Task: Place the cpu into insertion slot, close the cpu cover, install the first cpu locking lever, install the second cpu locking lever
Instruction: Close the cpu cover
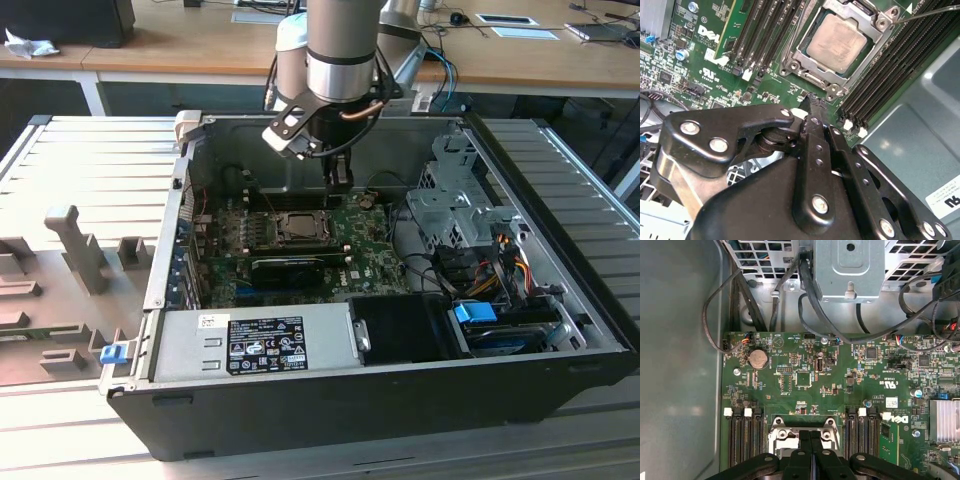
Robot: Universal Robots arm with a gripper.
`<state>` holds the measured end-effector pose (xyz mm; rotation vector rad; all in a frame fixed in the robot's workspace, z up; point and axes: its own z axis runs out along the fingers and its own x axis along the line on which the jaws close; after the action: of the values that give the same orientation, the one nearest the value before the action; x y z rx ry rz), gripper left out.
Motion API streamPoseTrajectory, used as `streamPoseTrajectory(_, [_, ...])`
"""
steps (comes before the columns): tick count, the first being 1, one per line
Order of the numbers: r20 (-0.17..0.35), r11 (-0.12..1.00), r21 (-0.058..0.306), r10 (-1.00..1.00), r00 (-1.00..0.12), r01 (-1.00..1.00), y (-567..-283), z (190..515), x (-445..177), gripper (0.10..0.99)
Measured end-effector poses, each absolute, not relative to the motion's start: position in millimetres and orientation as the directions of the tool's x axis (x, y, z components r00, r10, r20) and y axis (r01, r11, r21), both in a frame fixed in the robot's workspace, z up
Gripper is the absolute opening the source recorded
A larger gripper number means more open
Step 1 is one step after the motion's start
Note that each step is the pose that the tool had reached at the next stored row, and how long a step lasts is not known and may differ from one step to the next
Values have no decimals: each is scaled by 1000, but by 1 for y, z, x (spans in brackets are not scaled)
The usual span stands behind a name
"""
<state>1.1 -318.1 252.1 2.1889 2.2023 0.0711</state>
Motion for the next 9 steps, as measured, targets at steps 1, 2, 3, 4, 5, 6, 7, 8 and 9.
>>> streamPoseTrajectory(1, [7,6,58,1000,-6,998,-318,252,1,106])
streamPoseTrajectory(2, [7,6,58,1000,-6,998,-318,252,1,106])
streamPoseTrajectory(3, [7,6,58,1000,-6,998,-318,252,1,106])
streamPoseTrajectory(4, [7,6,58,1000,-6,998,-318,252,1,106])
streamPoseTrajectory(5, [7,6,58,1000,-6,998,-318,252,1,106])
streamPoseTrajectory(6, [7,6,58,1000,-6,998,-318,252,0,106])
streamPoseTrajectory(7, [7,6,58,1000,-6,998,-318,252,0,106])
streamPoseTrajectory(8, [7,6,58,1000,-6,998,-318,252,0,106])
streamPoseTrajectory(9, [7,6,58,1000,-6,998,-318,252,-2,106])
